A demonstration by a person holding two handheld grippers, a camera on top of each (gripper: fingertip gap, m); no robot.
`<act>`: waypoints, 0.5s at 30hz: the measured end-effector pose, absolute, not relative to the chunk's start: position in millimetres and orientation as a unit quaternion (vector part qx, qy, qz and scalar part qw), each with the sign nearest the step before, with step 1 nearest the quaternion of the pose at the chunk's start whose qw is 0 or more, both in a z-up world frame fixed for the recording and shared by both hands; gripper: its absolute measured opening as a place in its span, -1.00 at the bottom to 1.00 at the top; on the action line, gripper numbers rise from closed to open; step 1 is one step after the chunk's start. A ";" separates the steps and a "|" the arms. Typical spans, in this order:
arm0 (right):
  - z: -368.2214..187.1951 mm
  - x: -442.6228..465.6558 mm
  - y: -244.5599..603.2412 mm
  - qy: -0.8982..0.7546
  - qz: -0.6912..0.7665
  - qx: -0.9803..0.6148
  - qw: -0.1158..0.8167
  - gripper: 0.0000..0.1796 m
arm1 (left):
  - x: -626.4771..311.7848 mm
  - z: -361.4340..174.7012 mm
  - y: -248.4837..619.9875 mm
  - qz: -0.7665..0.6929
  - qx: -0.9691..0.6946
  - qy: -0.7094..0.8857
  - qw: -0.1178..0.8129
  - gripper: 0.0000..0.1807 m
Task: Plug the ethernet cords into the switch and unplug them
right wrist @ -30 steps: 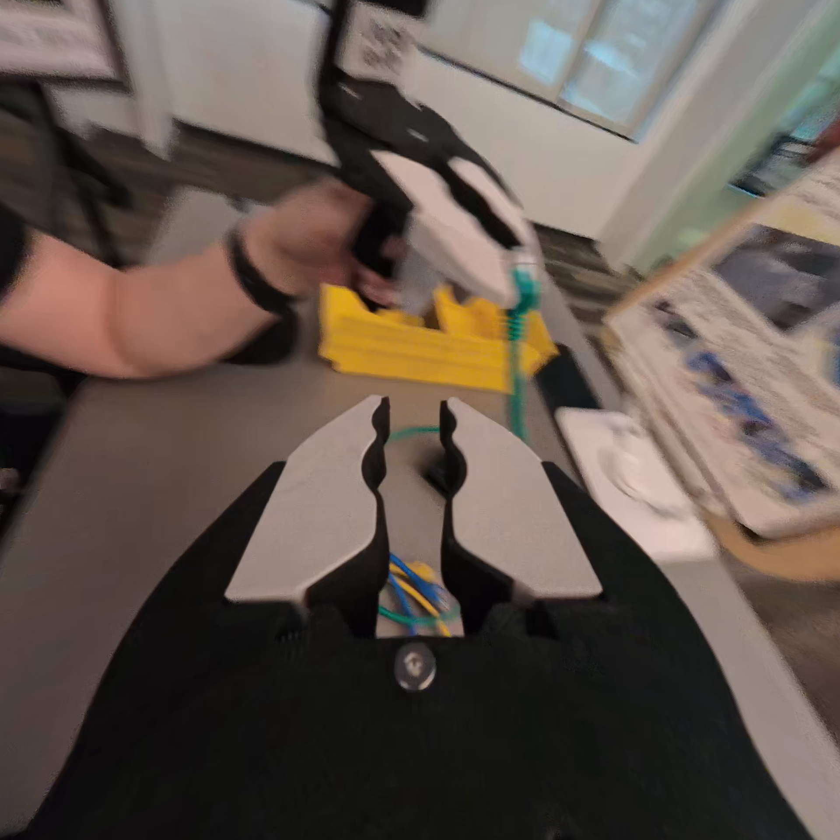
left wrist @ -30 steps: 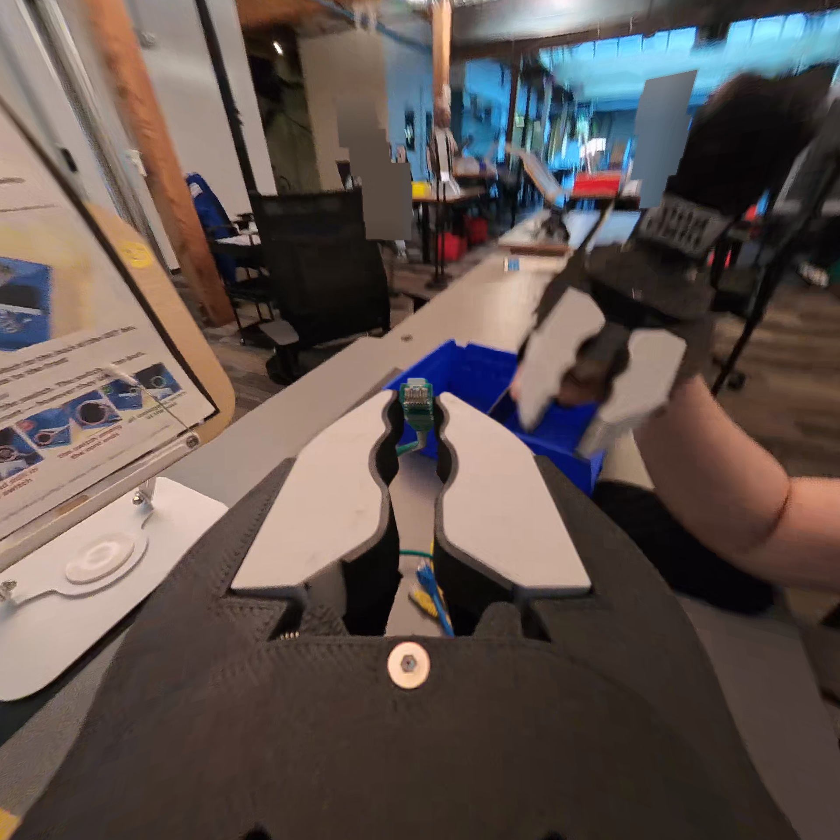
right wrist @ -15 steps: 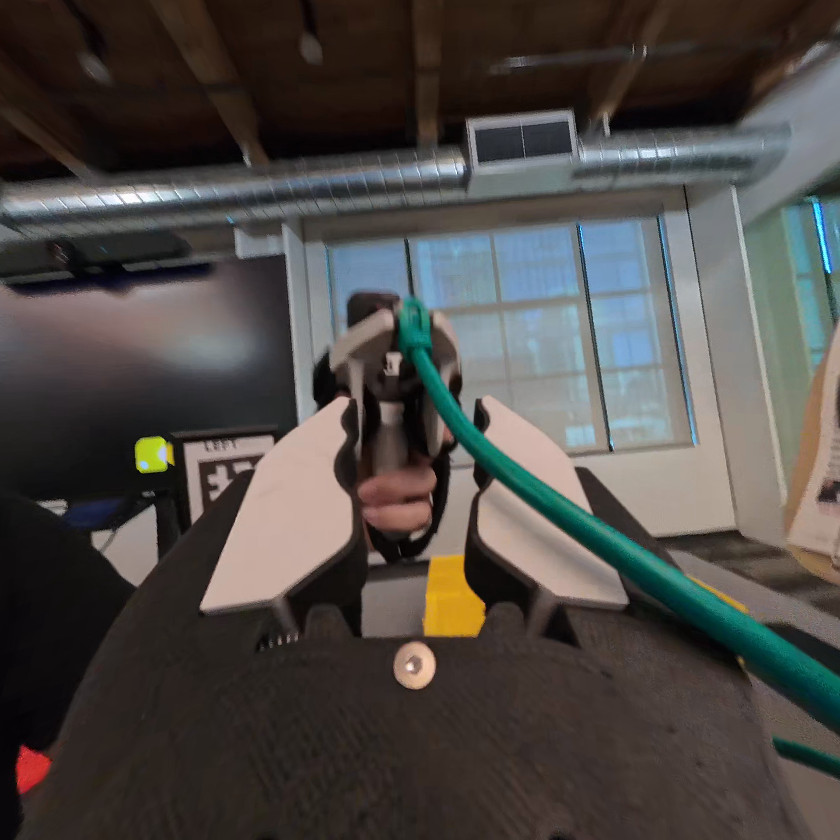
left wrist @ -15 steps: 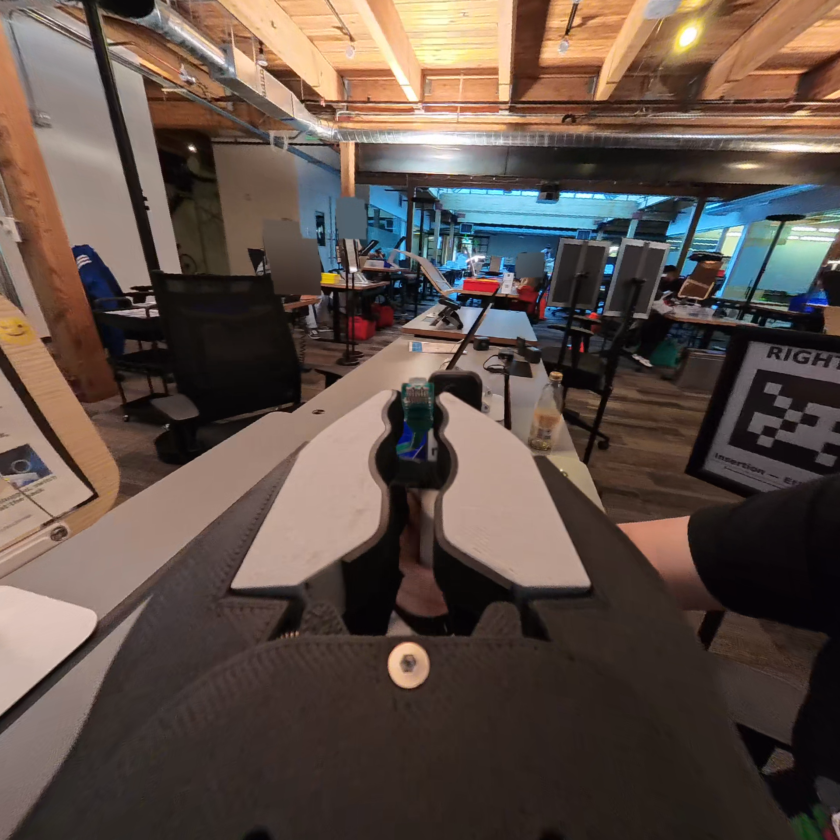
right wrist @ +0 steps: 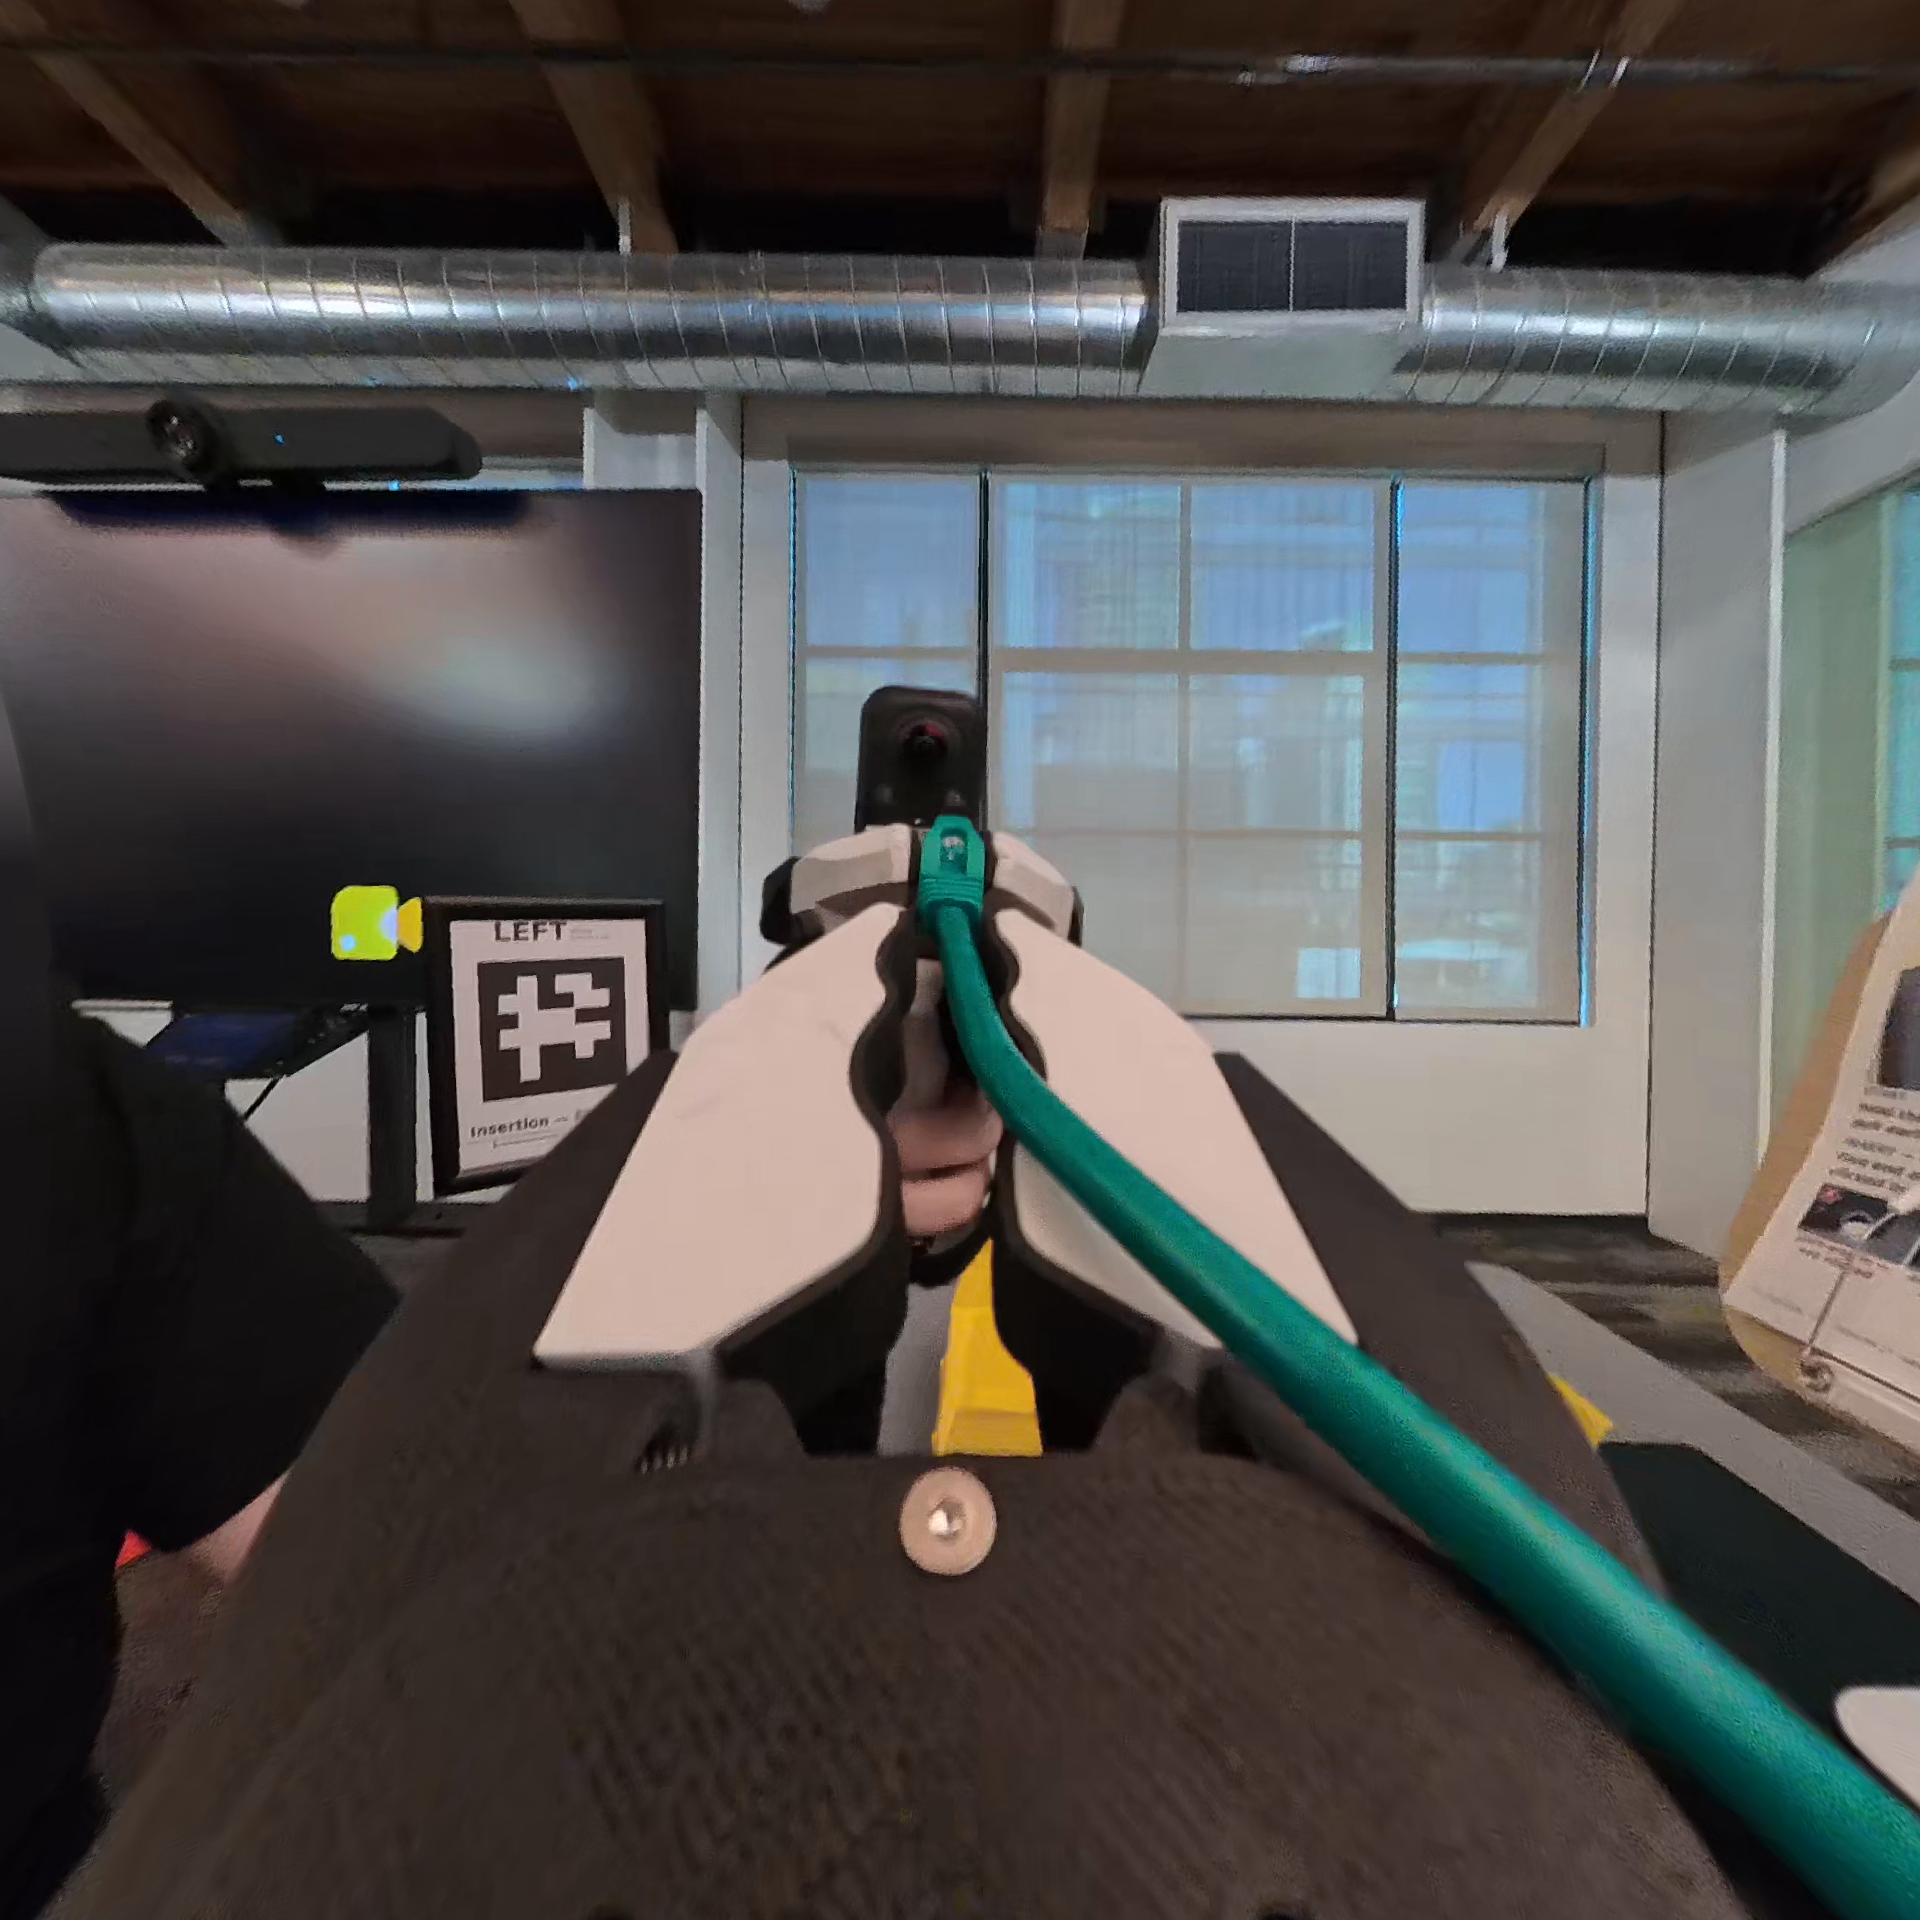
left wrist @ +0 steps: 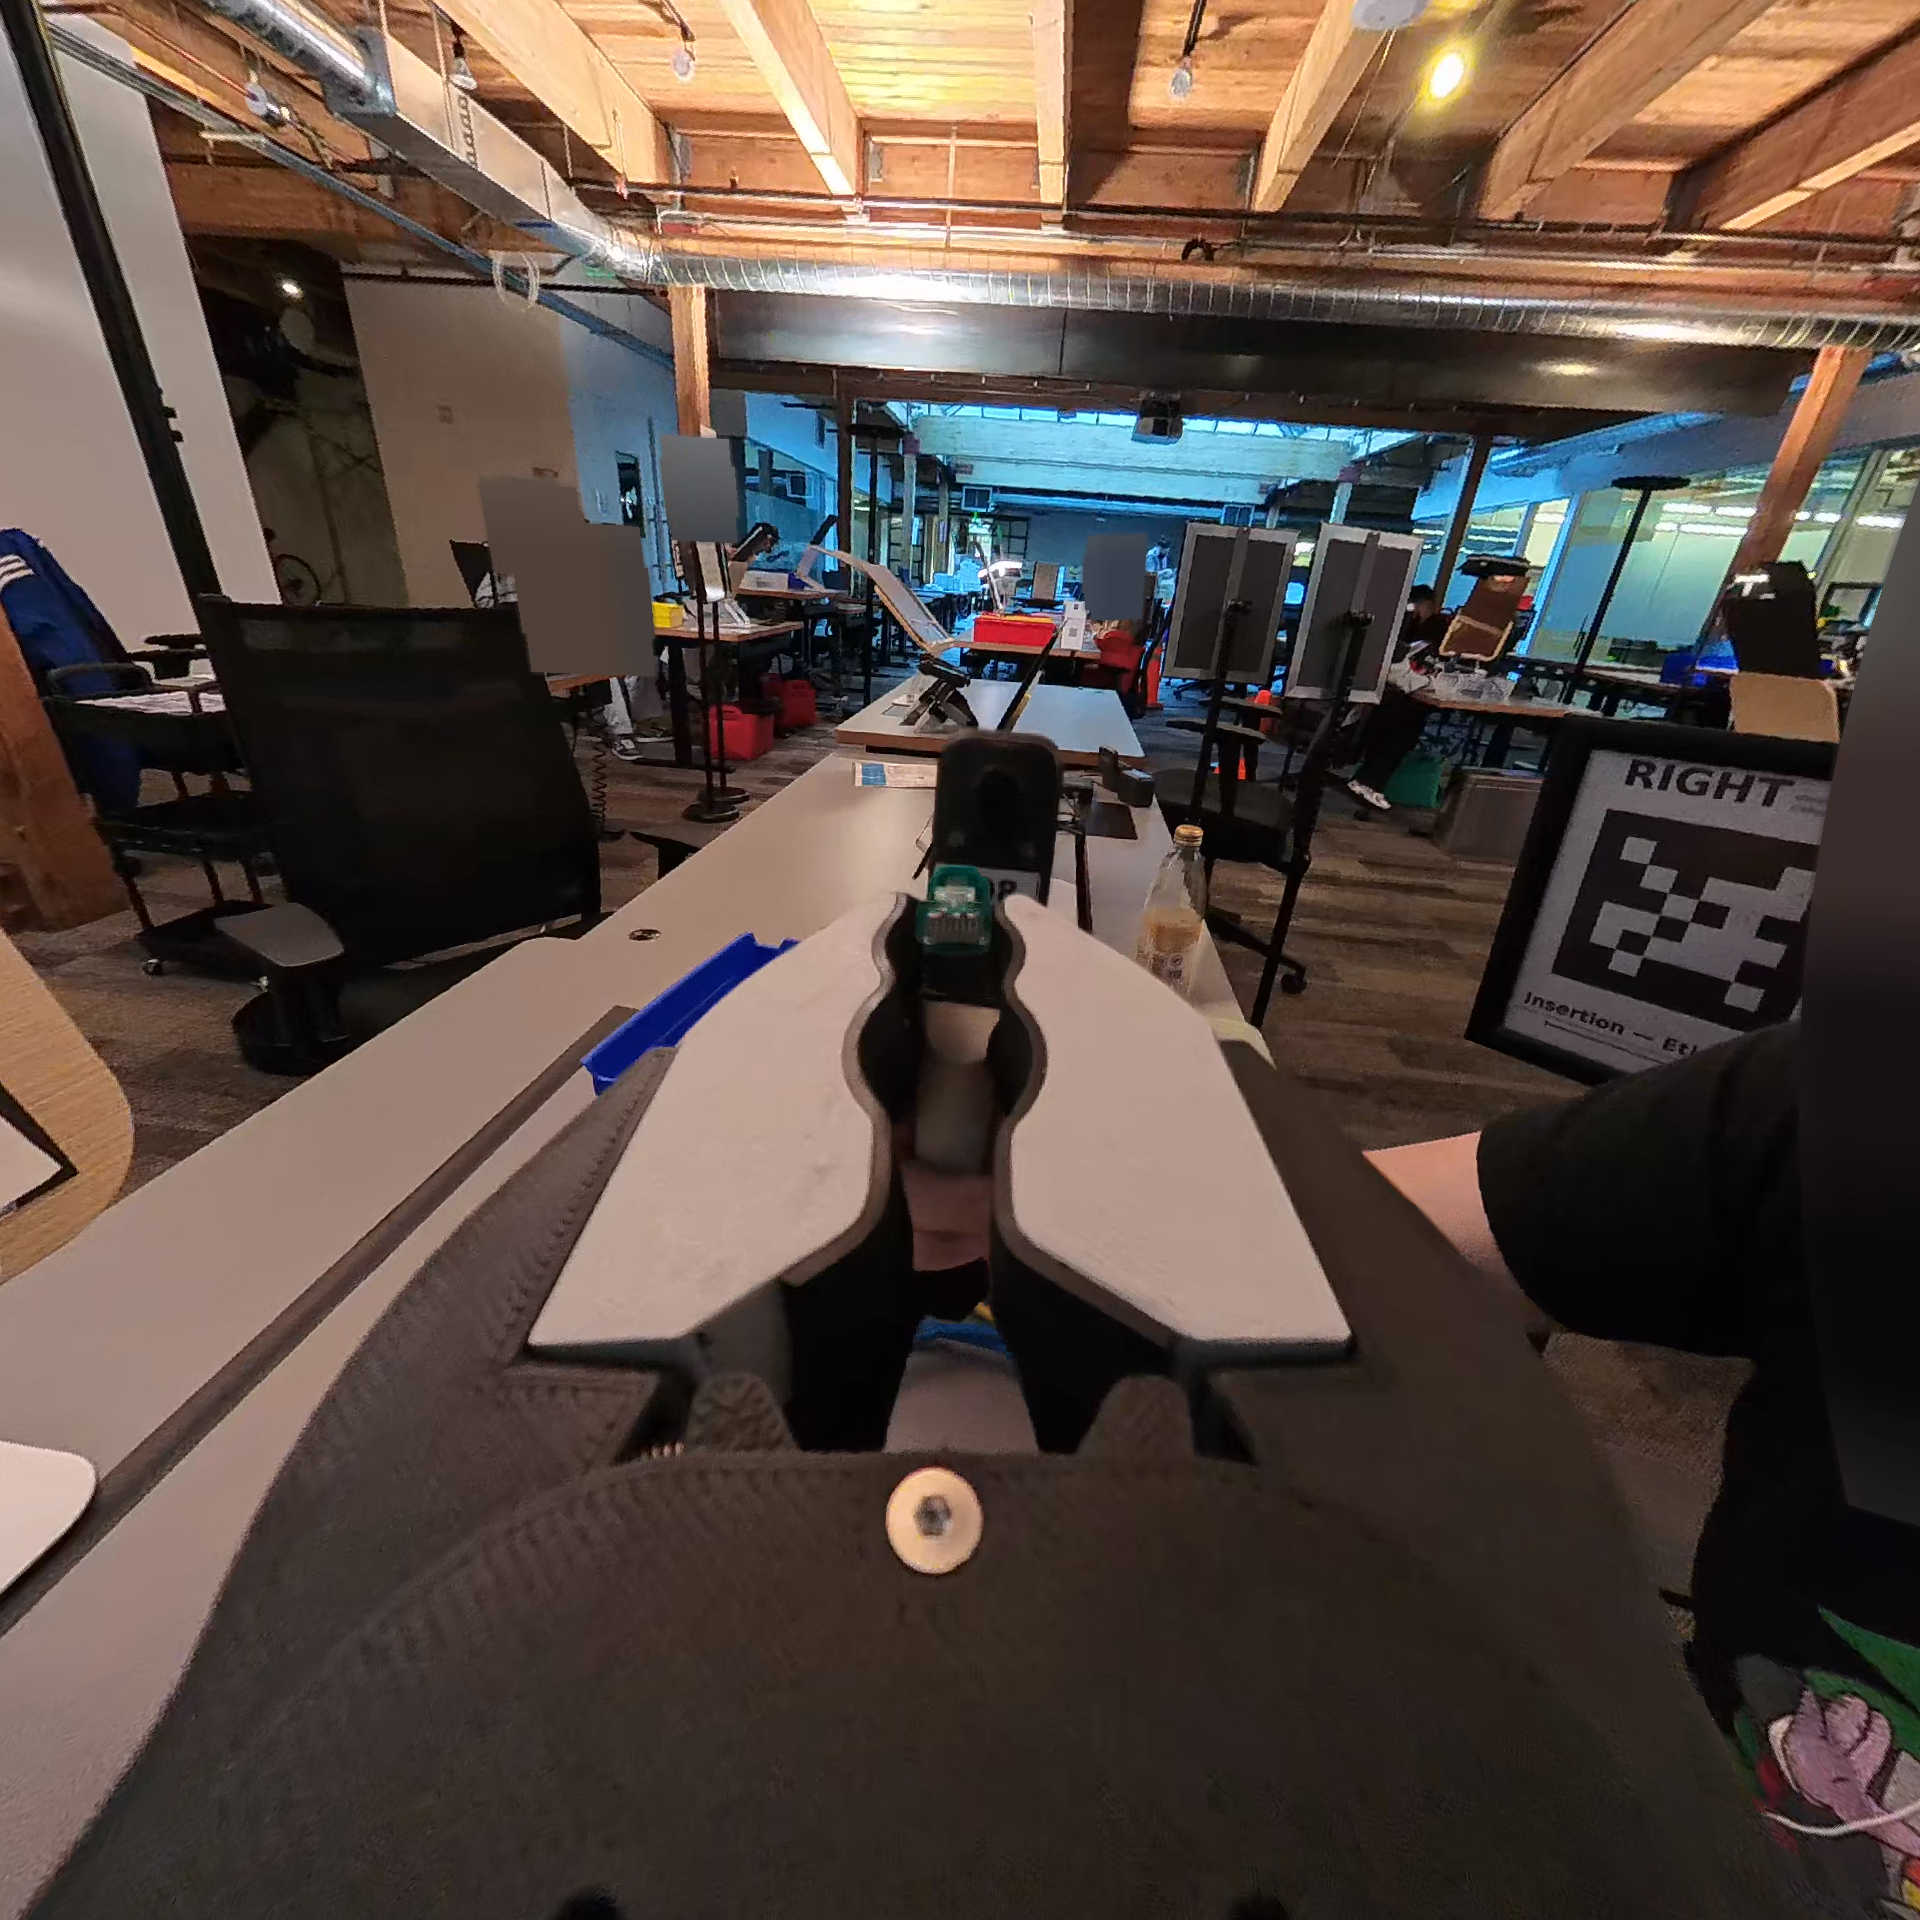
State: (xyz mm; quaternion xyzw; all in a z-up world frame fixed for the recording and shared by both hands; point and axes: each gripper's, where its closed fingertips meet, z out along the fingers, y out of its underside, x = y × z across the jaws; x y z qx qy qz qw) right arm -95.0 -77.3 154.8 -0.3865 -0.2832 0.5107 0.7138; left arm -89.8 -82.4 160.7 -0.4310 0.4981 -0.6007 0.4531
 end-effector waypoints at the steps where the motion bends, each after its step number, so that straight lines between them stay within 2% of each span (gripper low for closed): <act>1: 154.5 -96.2 -78.0 -0.288 0.512 -0.390 0.709 -0.86 | -90.0 160.7 -83.3 -0.601 -0.429 0.500 0.452 -0.87; 7: 158.5 -94.8 -81.3 -0.283 0.528 -0.382 0.704 -0.74 | -91.3 160.8 -83.0 -0.593 -0.428 0.505 0.458 -0.87; 11: 161.1 -90.3 -80.2 -0.269 0.542 -0.378 0.700 -0.86 | -91.4 160.4 -83.6 -0.587 -0.426 0.511 0.461 -0.88; 15: 158.7 -89.6 -79.4 -0.289 0.524 -0.389 0.701 -0.88 | -89.9 158.8 -83.3 -0.581 -0.429 0.513 0.463 -0.87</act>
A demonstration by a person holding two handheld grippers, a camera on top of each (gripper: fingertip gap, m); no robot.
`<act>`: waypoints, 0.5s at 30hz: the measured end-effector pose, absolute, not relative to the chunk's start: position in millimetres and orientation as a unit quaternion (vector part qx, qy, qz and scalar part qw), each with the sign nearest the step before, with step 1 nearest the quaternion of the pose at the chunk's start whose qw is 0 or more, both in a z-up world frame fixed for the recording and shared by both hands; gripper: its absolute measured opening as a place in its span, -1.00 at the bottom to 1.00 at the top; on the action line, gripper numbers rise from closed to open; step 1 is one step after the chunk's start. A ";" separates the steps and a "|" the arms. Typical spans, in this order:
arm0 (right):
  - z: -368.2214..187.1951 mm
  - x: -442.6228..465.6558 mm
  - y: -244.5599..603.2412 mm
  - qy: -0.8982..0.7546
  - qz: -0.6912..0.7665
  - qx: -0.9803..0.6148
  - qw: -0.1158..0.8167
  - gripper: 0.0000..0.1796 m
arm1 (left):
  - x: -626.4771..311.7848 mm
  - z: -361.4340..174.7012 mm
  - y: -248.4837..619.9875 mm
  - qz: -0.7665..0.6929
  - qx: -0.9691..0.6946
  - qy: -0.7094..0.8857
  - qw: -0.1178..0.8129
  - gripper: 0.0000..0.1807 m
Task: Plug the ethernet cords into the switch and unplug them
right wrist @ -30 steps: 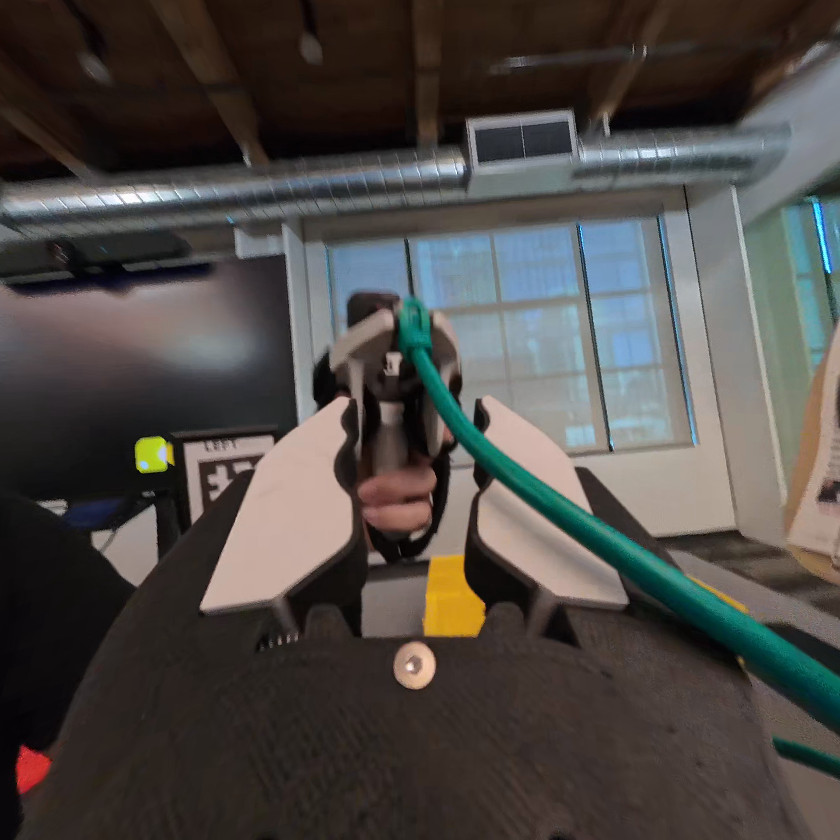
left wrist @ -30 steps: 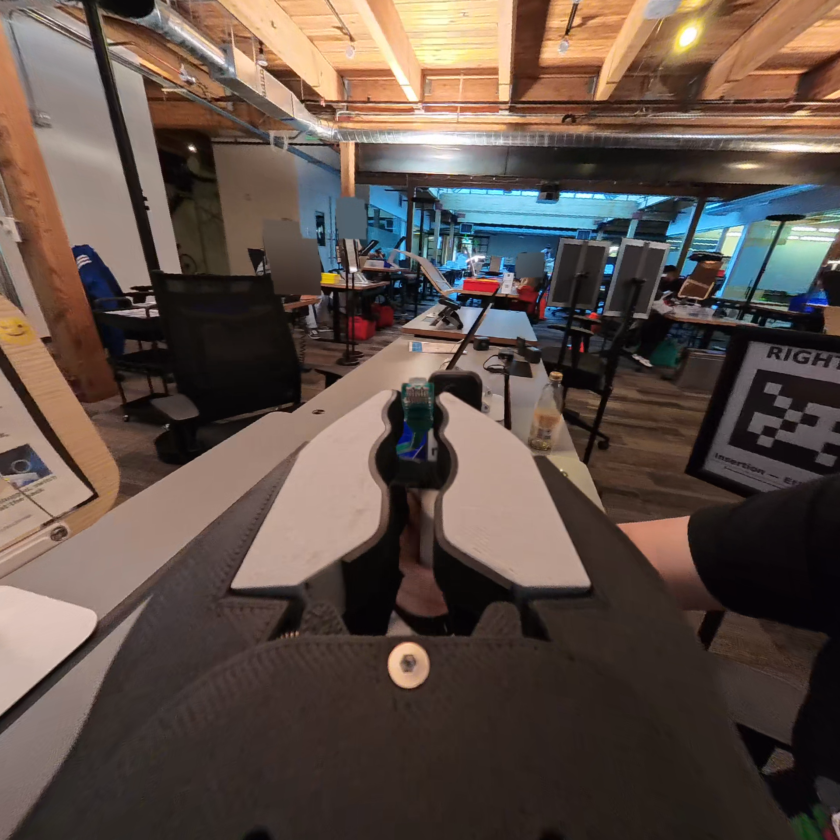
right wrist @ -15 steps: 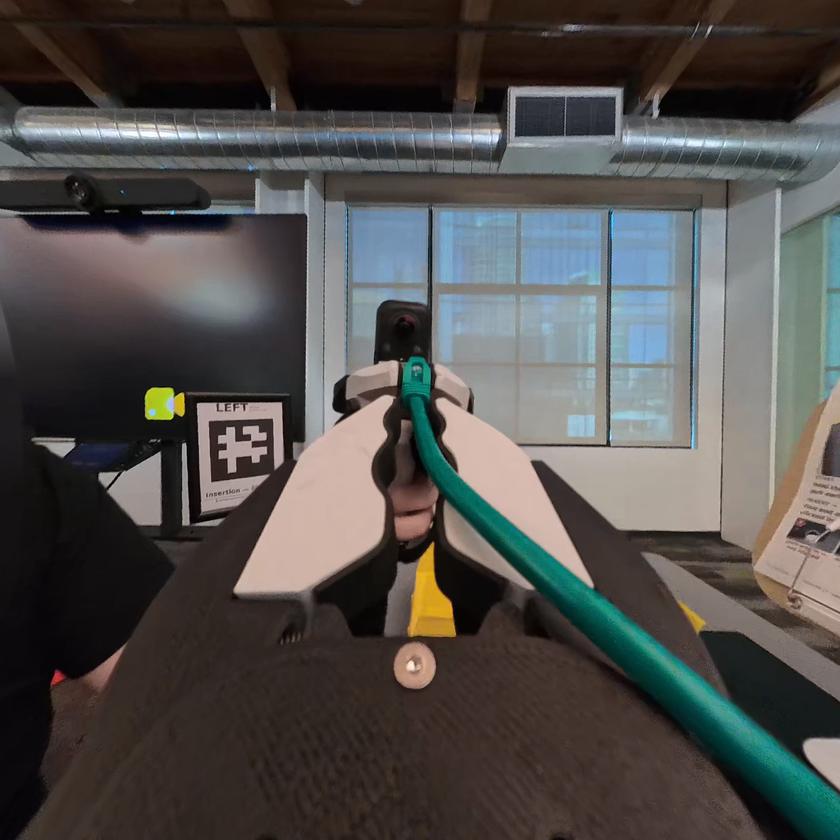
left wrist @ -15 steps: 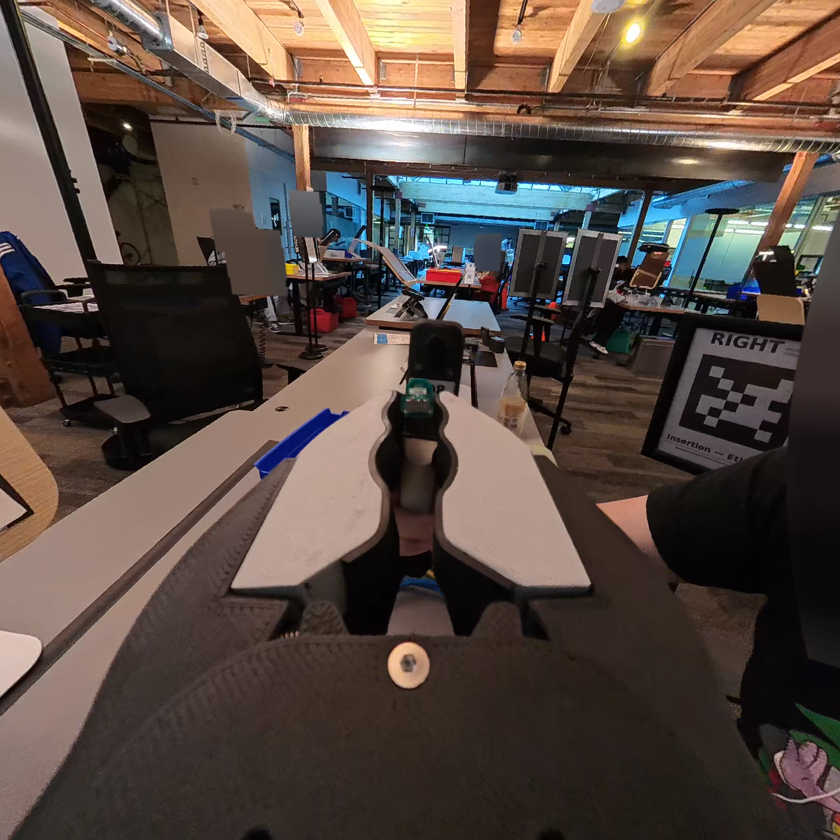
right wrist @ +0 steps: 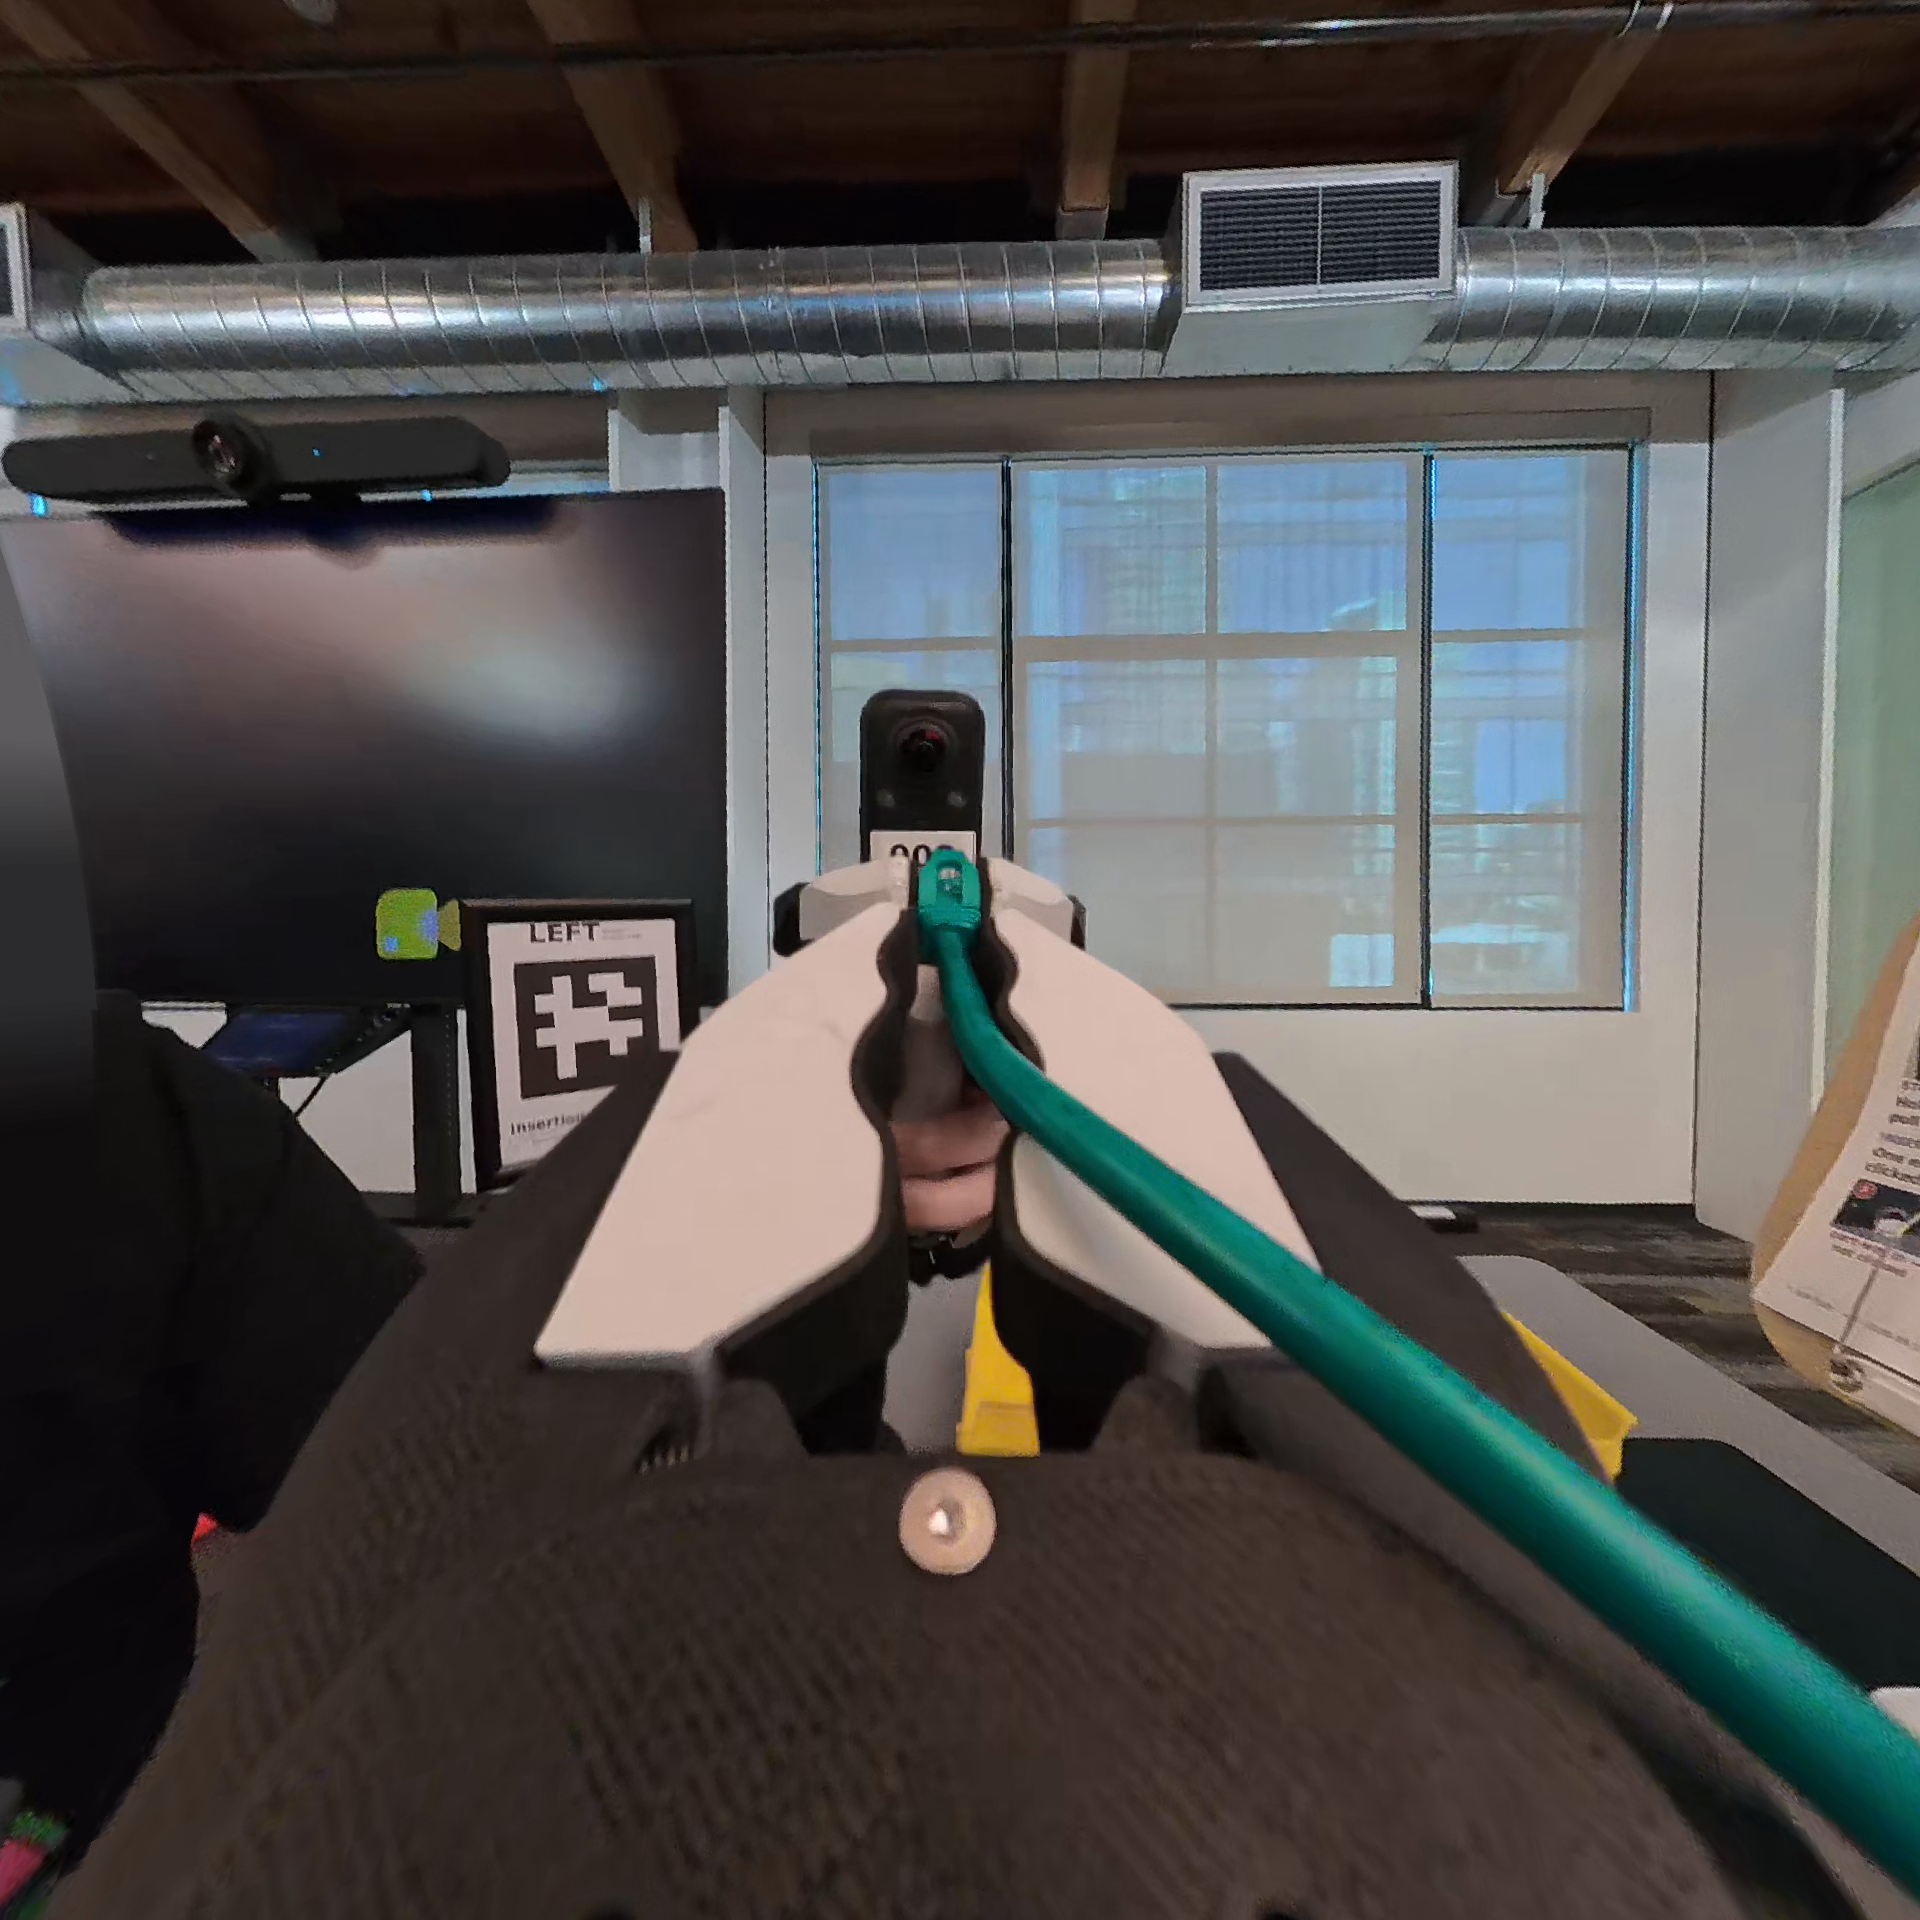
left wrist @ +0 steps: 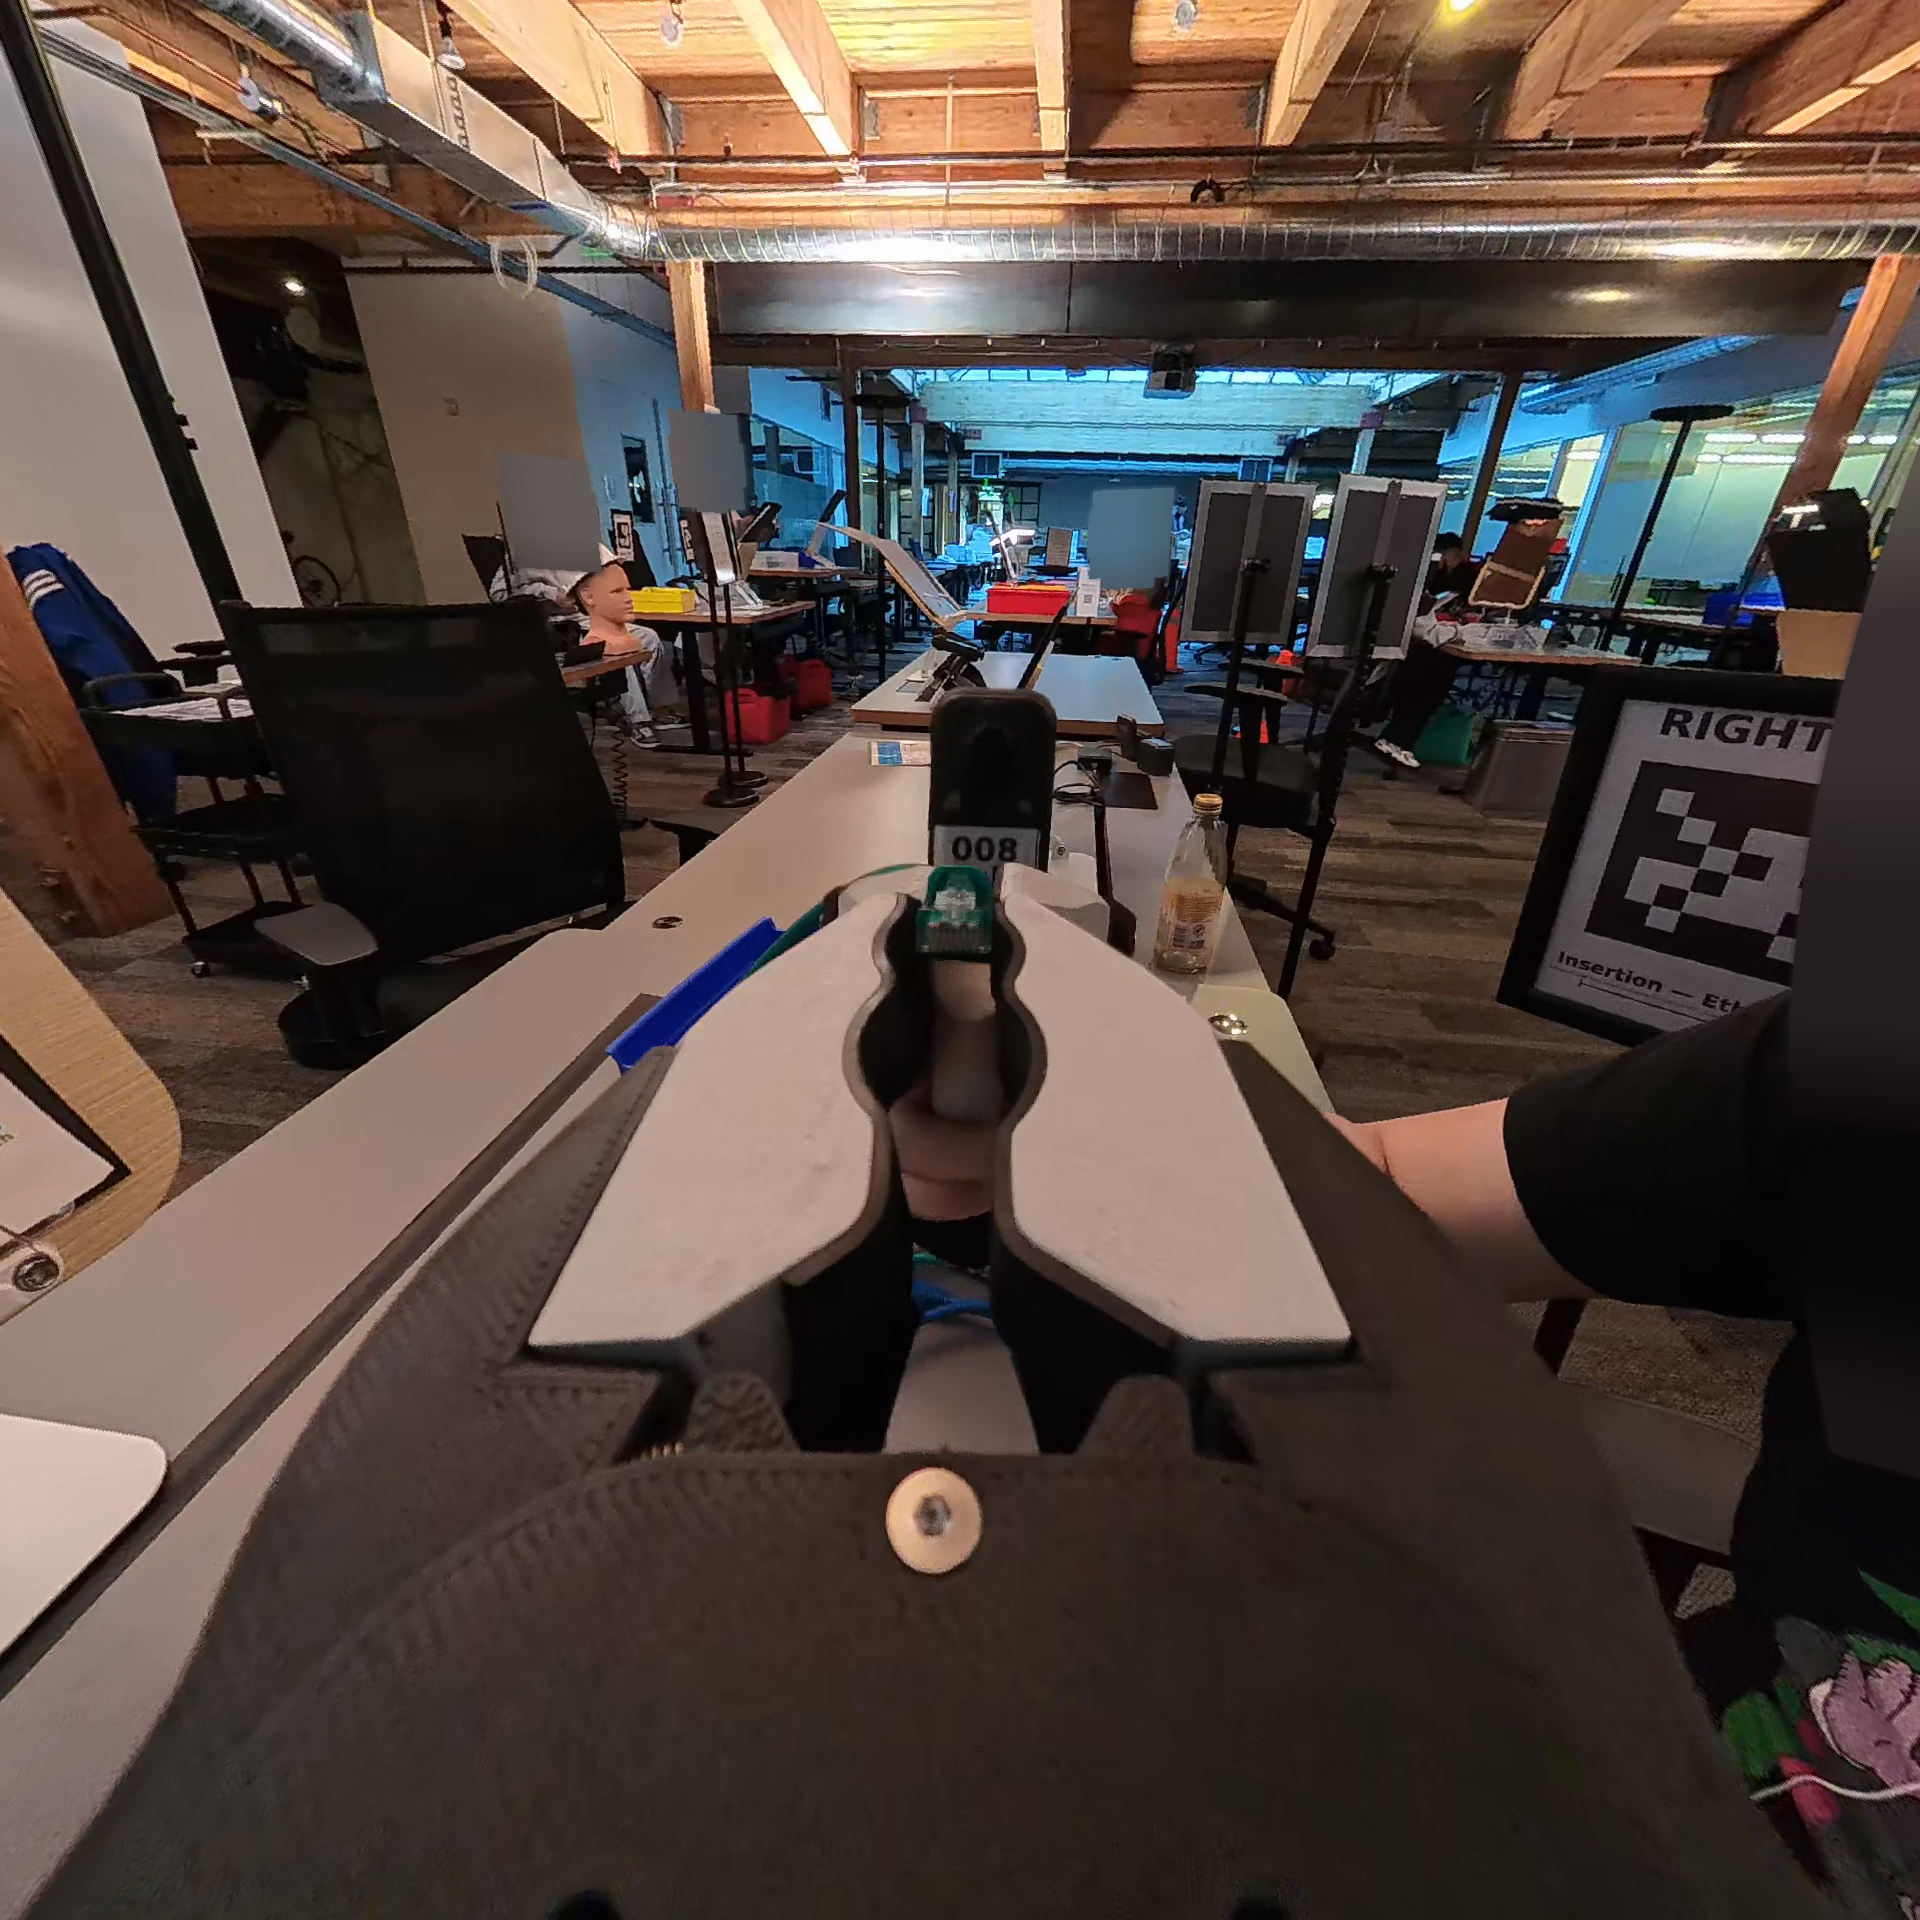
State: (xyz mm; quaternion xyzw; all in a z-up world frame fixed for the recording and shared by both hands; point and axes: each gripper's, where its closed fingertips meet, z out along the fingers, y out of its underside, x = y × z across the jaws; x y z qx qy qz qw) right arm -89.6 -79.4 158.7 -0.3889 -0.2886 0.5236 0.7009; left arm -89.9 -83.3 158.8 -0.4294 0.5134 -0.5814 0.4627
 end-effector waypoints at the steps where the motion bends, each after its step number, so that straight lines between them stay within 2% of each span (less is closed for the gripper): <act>1: 158.7 -89.6 -79.5 -0.293 0.520 -0.392 0.700 -0.87 | -89.7 159.1 -83.5 -0.581 -0.429 0.513 0.463 -0.88; 15: 154.8 -91.4 -77.7 -0.312 0.492 -0.420 0.696 -0.88 | -89.4 156.9 -83.0 -0.563 -0.432 0.524 0.471 -0.87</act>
